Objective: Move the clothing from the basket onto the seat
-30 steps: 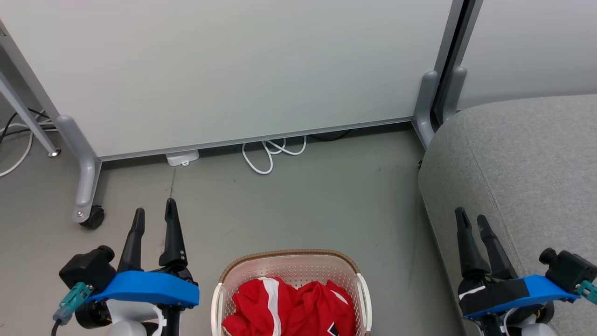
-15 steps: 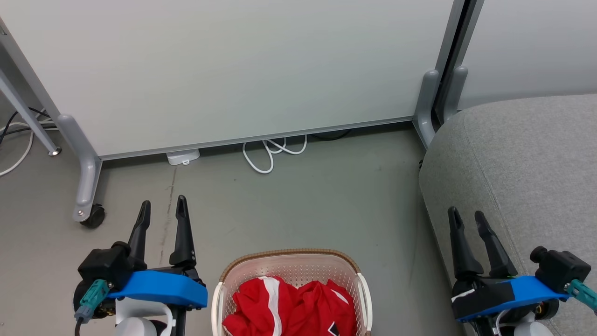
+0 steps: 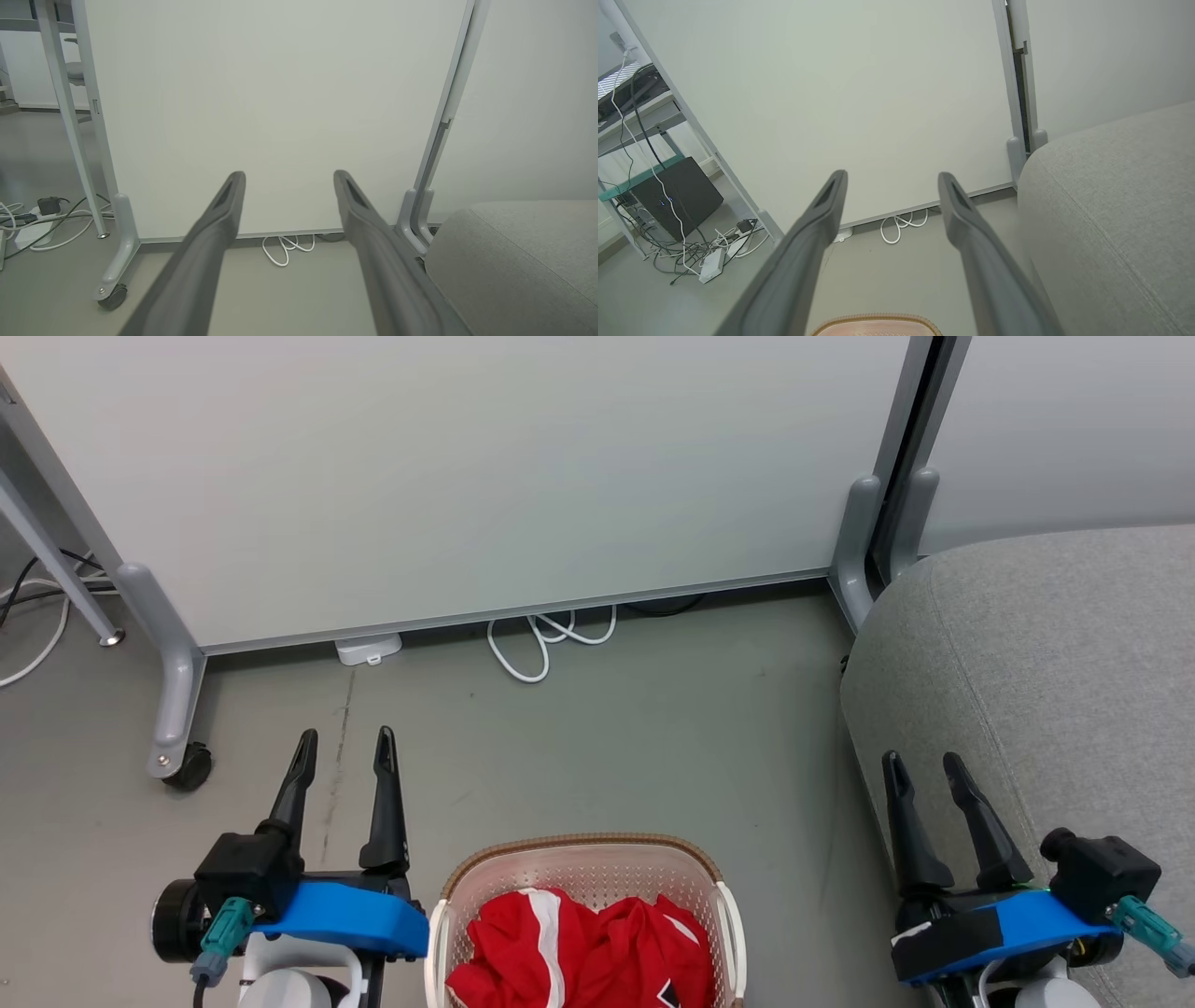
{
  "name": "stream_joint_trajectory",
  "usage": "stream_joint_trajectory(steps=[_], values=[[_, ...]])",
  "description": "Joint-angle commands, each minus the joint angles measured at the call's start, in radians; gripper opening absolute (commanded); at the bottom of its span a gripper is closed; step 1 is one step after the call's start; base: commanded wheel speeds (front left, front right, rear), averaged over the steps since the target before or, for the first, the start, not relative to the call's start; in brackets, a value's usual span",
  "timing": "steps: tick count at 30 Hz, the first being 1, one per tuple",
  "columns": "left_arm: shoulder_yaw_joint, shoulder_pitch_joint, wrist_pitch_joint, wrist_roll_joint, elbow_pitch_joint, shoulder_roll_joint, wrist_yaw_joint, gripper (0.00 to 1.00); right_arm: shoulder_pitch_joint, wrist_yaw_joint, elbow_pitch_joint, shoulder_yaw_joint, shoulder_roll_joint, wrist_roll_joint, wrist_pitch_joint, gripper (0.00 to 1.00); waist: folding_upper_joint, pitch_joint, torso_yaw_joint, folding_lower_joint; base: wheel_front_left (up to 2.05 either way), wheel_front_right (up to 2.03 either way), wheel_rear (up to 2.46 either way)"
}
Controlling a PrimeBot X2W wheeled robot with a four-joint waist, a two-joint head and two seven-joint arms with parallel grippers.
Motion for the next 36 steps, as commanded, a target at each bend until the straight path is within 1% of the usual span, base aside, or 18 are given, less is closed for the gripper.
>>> stream_joint_trajectory(steps=[1, 21, 30, 36], values=[[-0.004, -0.02, -0.011, 0.029, -0.003, 0.005, 0.004, 1.0, -0.019, 0.002, -0.002, 0.003, -0.007, -0.03, -0.012, 1.0, 0.0, 0.0, 0.0, 0.0, 0.0, 0.0, 0.0], [-0.03, -0.024, -0.046, 0.18, 0.008, 0.005, 0.005, 1.0, -0.019, 0.002, 0.004, 0.006, -0.008, -0.19, -0.048, 1.0, 0.0, 0.005, 0.005, 0.0, 0.0, 0.0, 0.0], [-0.034, -0.027, -0.063, 0.233, 0.017, 0.0, -0.006, 1.0, -0.02, 0.002, 0.008, 0.004, -0.008, -0.253, -0.064, 1.0, 0.0, 0.006, 0.009, 0.0, 0.0, 0.0, 0.0], [-0.025, -0.026, -0.062, 0.227, 0.025, -0.005, -0.01, 1.0, -0.021, 0.002, 0.015, 0.001, -0.008, -0.247, -0.063, 1.0, 0.0, 0.006, 0.01, 0.0, 0.0, 0.0, 0.0]])
